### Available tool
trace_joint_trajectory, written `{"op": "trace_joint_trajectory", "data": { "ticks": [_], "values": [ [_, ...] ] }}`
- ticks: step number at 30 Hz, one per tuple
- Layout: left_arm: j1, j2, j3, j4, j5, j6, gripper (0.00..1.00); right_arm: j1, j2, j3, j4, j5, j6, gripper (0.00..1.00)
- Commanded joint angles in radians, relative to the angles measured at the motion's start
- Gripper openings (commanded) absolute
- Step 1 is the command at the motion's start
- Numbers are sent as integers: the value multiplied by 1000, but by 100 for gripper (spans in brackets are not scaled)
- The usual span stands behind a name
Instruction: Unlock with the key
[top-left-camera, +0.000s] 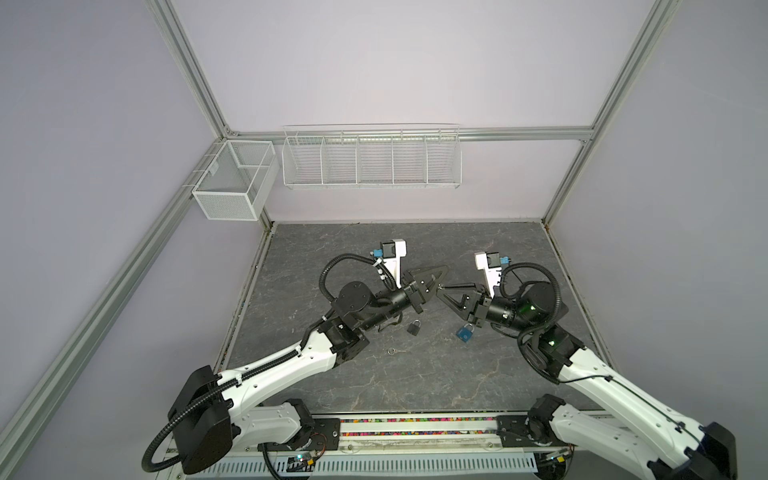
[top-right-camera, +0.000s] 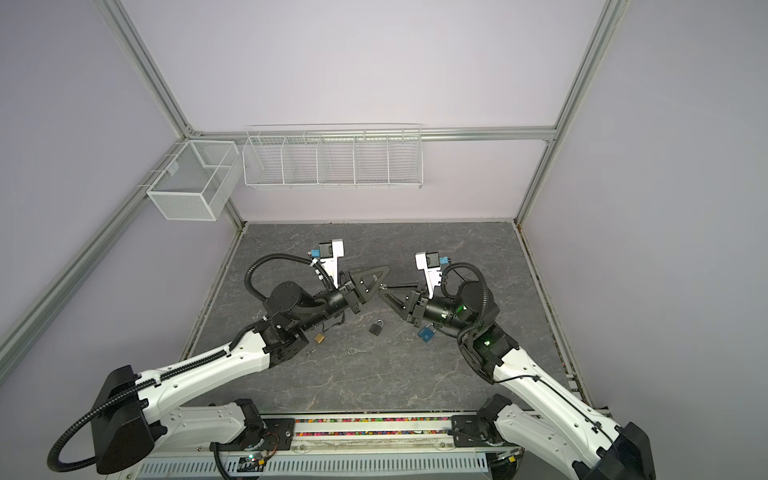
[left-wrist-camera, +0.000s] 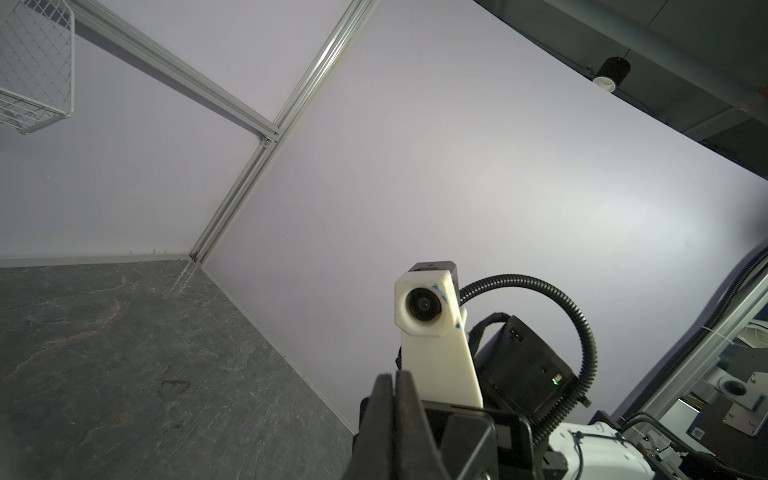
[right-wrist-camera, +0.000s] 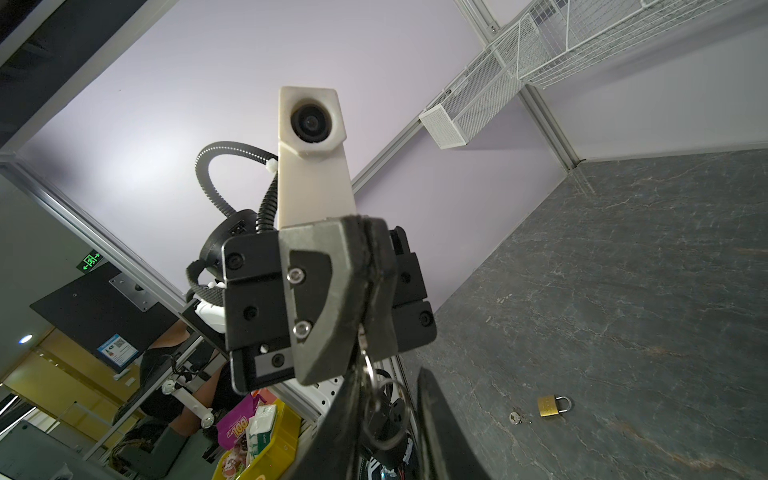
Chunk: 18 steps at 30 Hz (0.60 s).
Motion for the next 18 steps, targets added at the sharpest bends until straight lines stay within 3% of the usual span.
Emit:
{"op": "trace_joint_trajectory", "data": {
  "ticks": [1,12,18],
  "values": [
    [-7,5,35,22,5,6,0,4,-16,21,-1,7,-15,26],
    [-8,6,32,8,14,6,0,4,-18,41,-6,6,-24,26],
    [-8,8,35,9,15,4,0,5,-3,52,-15,-13,-29,21]
  ]
}}
